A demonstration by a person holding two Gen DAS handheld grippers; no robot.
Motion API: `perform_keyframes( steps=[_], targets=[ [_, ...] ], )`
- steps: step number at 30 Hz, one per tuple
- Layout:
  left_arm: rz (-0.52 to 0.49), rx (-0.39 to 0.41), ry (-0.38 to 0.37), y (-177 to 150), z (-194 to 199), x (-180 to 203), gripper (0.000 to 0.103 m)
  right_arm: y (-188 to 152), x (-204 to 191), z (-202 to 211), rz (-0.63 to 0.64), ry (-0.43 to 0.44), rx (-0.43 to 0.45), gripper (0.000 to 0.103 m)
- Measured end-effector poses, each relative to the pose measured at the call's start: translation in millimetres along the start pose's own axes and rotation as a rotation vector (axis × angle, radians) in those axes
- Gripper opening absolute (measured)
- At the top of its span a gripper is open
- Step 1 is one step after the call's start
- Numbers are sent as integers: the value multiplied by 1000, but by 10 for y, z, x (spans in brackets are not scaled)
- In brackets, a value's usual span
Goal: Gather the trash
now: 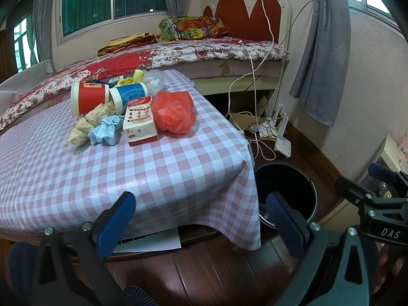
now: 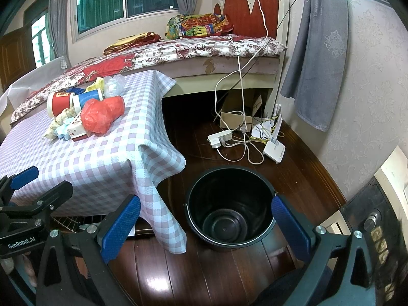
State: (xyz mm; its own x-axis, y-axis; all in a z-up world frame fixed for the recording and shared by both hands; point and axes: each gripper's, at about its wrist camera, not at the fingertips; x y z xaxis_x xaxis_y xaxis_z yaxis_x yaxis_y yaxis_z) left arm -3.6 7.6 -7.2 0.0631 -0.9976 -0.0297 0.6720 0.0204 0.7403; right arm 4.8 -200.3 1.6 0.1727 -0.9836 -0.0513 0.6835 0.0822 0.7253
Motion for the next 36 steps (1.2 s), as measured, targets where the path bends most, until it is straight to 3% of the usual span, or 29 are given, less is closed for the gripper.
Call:
perform_keyframes(
  steps=[36],
  targets=[
    [8, -11, -2, -30, -13, -7, 103, -7, -28, -6, 3, 0, -1, 103]
  ],
)
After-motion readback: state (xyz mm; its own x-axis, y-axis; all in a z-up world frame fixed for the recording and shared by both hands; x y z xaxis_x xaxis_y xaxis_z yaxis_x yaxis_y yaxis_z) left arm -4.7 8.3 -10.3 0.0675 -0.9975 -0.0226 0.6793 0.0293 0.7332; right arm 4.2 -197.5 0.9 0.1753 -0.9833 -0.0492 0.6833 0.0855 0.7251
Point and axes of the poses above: each gripper's, at about its wrist camera, not at the fingertips, and z roughly against the way its jaws point, x to its right, y to its top, and after that the axes turned 4 degrees about y, right-handed
